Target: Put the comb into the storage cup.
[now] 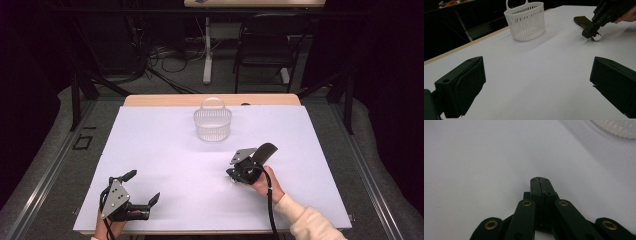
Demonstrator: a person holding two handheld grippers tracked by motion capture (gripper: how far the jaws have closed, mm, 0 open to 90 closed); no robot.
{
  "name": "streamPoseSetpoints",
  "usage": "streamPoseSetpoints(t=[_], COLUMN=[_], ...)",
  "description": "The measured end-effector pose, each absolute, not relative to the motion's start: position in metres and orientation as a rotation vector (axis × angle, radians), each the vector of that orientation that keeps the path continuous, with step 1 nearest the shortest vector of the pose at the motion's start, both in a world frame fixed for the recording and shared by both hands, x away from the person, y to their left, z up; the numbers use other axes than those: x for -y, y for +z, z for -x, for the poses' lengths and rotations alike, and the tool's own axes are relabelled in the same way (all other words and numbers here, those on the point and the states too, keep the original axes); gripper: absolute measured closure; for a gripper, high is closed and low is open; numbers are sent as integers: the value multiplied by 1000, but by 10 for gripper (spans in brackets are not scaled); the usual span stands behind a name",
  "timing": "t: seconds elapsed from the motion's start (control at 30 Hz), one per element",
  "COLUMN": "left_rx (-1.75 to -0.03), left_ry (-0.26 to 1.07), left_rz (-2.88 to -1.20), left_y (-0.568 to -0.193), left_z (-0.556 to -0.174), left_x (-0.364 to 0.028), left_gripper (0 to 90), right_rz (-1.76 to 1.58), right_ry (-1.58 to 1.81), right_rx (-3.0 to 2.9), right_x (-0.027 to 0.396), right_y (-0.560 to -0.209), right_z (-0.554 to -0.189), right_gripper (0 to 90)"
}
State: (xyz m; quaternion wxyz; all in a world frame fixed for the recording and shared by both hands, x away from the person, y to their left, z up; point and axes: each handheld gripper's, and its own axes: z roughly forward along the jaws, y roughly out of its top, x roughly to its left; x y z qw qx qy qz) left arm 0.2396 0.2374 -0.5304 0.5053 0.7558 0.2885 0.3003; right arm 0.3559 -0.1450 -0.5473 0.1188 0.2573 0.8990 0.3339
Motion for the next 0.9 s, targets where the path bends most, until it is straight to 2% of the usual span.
streamPoseSetpoints(t=[0.9], left_rx=[-701], left_ry=[719], left_rz=[-1825], left_y=[-530], left_z=[-239], left_x=[-237], left_gripper=[2], right_rz=[-796], right_ry=[926], right_rx=[-2690], right_x=[157], right_y=[-547], right_z=[-350], right_gripper=[900])
